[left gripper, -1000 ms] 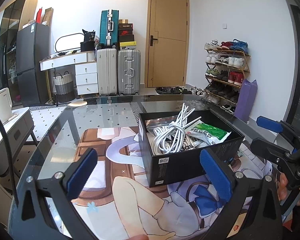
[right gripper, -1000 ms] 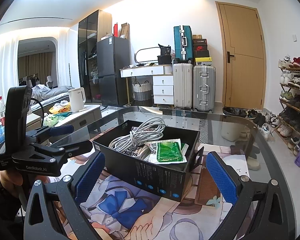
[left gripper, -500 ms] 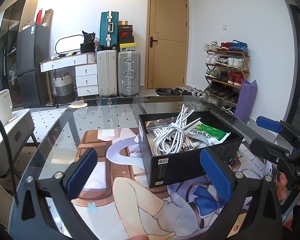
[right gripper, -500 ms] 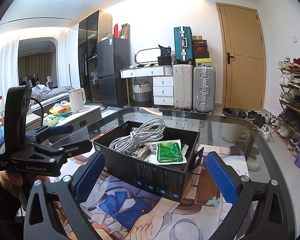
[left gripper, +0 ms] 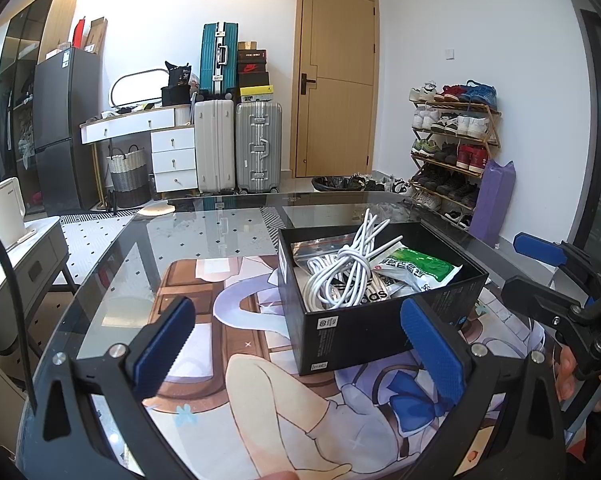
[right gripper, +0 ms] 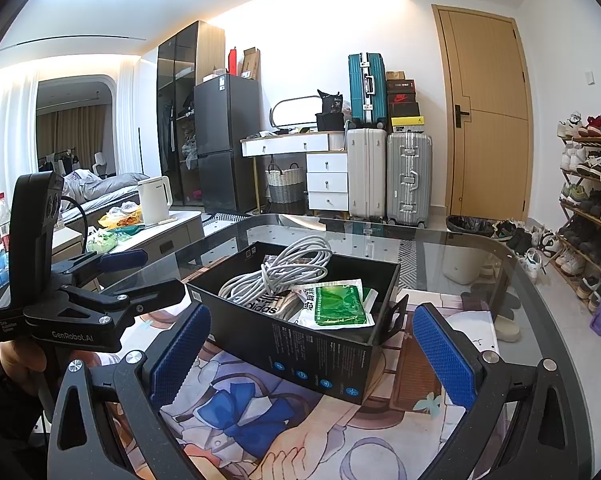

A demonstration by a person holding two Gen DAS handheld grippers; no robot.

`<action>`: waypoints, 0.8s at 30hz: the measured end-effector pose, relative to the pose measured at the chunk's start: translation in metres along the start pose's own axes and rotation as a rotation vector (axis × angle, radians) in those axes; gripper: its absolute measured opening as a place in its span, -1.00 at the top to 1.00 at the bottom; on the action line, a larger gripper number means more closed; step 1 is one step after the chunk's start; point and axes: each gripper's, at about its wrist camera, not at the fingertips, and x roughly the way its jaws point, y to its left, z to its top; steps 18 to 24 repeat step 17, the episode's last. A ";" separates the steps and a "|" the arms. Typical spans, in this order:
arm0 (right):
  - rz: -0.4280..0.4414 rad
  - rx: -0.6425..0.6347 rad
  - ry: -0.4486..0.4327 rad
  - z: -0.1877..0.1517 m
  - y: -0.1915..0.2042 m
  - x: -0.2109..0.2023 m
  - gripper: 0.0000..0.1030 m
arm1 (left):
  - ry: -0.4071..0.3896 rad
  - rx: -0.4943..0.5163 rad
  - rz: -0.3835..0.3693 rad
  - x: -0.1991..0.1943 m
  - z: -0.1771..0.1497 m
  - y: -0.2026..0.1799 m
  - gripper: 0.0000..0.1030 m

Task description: Organize soft objects

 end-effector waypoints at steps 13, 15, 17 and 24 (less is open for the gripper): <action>0.000 0.000 0.000 -0.001 0.000 0.000 -0.99 | -0.004 0.001 -0.002 -0.002 0.000 0.000 -1.00; -0.001 0.000 0.000 -0.001 0.000 0.000 -0.99 | -0.006 -0.001 0.001 -0.003 0.001 0.000 -1.00; 0.000 -0.001 -0.001 -0.001 0.000 0.000 -0.99 | -0.005 -0.005 0.004 -0.002 0.001 0.001 -1.00; 0.000 -0.001 -0.001 -0.001 0.000 0.000 -0.99 | -0.005 -0.005 0.004 -0.002 0.001 0.001 -1.00</action>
